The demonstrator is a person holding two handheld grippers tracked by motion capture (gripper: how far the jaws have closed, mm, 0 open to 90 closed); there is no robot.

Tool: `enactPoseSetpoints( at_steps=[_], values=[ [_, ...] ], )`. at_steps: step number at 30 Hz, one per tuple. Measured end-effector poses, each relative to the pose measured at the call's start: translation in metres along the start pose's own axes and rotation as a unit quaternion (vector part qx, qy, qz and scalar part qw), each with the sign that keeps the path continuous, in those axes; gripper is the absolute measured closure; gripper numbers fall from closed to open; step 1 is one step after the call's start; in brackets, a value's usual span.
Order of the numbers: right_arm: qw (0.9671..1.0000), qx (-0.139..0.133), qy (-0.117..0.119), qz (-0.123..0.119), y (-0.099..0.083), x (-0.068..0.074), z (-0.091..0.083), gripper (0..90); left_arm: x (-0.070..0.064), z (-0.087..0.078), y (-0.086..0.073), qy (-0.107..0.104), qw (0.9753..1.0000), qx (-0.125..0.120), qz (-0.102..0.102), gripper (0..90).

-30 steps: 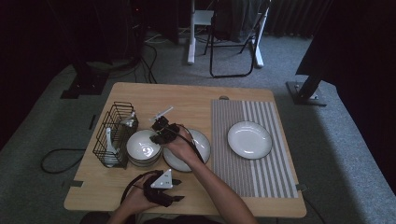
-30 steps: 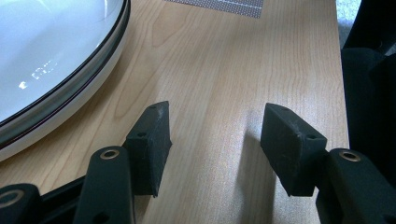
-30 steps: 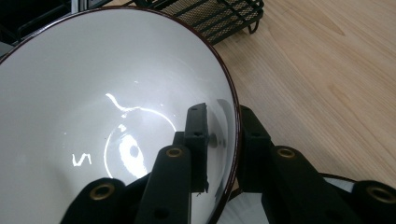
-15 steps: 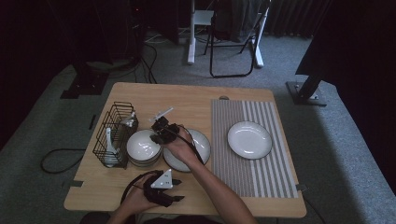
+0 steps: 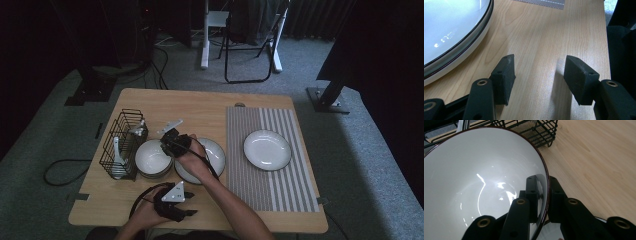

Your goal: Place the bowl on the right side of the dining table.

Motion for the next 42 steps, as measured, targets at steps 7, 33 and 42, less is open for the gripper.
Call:
enactPoseSetpoints(
  at_steps=[7, 33, 42],
  values=[
    [0.9998, -0.019, -0.002, -0.008, 0.004, 0.001, -0.006, 81.6, 0.0, 0.0, 0.0, 0.0, 1.0, -0.002, -0.003, 42.7],
    [0.9938, -0.048, 0.072, 0.069, 0.006, -0.016, -0.017, 81.3, 0.0, 0.0, 0.0, 0.0, 1.0, -0.001, -0.002, 42.4],
    [0.9924, -0.055, 0.076, 0.079, 0.007, -0.021, -0.023, 81.2, 0.0, 0.0, 0.0, -0.001, 1.0, -0.001, -0.001, 42.4]
  ],
)
Point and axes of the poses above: each handheld gripper's, and its own axes: z roughly forward along the jaws, y roughly out of its top, x roughly to its left, the point moved 3 cm from there along z, roughly forward along the jaws, and after that the axes turned 7 degrees about z, right-handed, at the moved point
